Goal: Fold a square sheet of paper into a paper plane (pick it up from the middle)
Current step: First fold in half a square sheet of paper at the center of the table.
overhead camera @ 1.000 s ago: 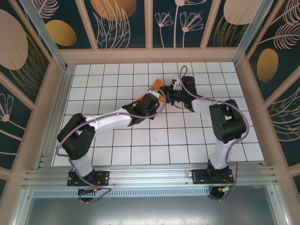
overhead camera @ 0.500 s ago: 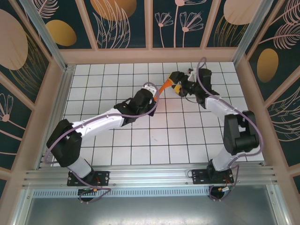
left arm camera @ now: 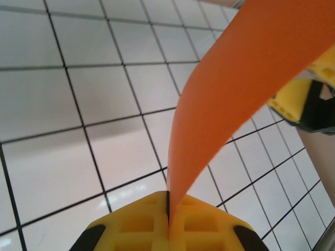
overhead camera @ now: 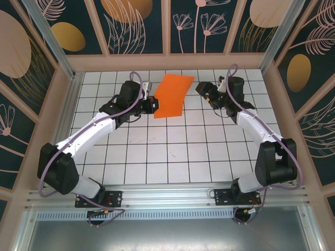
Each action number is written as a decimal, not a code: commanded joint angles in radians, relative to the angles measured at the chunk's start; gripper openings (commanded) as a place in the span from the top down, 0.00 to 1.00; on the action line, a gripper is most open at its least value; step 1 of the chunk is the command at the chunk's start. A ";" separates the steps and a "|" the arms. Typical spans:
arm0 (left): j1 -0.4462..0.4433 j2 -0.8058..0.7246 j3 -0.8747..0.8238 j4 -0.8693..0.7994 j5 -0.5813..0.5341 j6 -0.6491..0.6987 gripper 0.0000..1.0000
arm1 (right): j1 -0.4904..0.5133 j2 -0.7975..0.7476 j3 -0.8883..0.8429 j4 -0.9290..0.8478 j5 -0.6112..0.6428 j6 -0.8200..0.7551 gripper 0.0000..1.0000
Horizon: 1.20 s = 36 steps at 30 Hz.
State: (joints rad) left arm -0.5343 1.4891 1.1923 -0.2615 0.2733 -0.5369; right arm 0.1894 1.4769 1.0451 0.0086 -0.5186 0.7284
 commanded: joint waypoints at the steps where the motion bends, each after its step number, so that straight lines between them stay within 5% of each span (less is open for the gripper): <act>1: 0.022 0.073 0.004 -0.181 0.027 -0.005 1.00 | 0.023 0.044 0.043 -0.098 0.034 -0.085 0.17; 7: 0.023 0.192 0.109 -0.408 -0.183 0.121 1.00 | 0.126 0.175 0.096 -0.148 0.053 -0.142 0.32; 17: 0.011 0.365 0.242 -0.540 -0.455 0.188 1.00 | 0.276 0.480 0.229 -0.015 -0.041 -0.060 0.56; 29: -0.056 0.491 0.357 -0.671 -0.658 0.320 1.00 | 0.290 0.597 0.309 0.051 -0.083 -0.020 0.57; 36: -0.069 0.363 0.231 -0.565 -0.598 0.545 1.00 | 0.203 0.505 0.155 0.218 -0.104 0.185 0.50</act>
State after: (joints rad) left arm -0.6037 1.9251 1.4647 -0.8516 -0.3302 -0.1242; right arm 0.4404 2.0418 1.2572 0.1345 -0.5858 0.8089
